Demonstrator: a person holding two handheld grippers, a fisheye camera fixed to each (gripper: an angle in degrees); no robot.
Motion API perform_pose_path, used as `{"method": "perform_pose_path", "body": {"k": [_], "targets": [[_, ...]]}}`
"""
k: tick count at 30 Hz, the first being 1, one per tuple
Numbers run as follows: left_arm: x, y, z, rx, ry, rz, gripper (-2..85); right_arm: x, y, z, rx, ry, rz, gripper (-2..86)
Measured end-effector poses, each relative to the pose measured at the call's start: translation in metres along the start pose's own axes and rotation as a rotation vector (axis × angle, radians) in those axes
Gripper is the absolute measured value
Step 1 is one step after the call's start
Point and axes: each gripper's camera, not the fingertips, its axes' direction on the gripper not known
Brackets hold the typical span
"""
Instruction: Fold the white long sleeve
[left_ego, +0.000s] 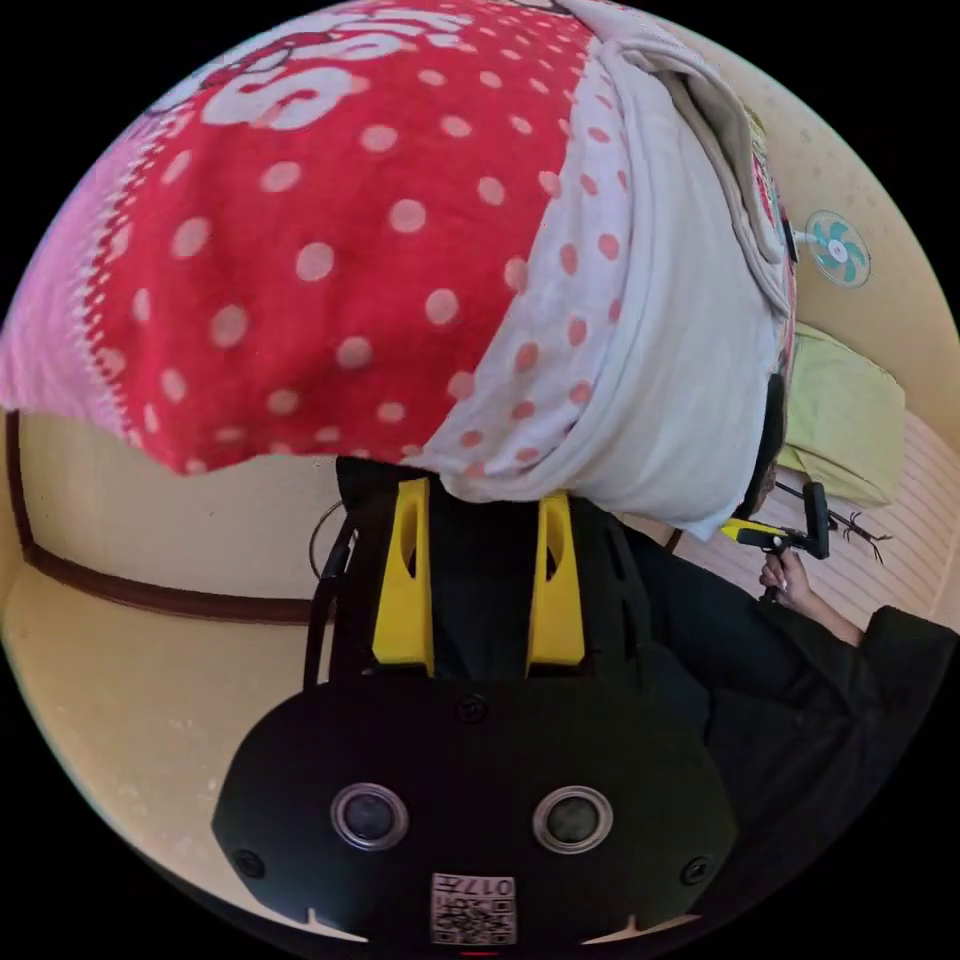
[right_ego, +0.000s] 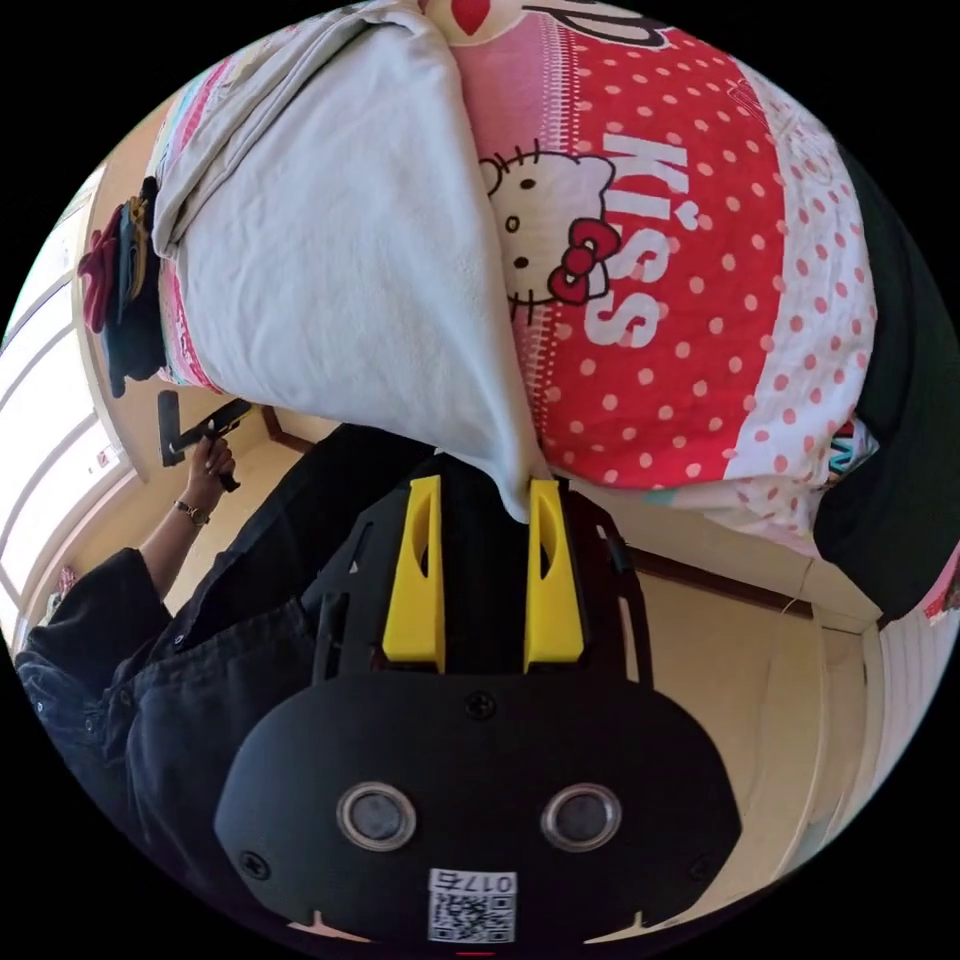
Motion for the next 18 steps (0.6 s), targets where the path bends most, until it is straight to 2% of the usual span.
{"method": "perform_pose_path", "body": {"k": [5,8,13,18], "targets": [[-0.014,-0.01,-0.012,-0.119,0.149,0.045,5.4,-0.003,-0.025,-0.004,-0.102,0.073,-0.02,3.8],[-0.021,0.009,-0.039,-0.16,0.246,0.069,4.6,-0.012,-0.021,-0.02,-0.177,0.134,-0.169,2.5],[-0.008,0.037,-0.122,-0.117,0.56,0.167,4.4,-0.016,0.017,-0.127,-0.089,-0.363,-0.394,2.1],[0.021,0.009,-0.208,0.038,0.868,0.137,4.3,0.005,0.014,-0.226,0.186,-0.711,-0.36,2.4]]}}
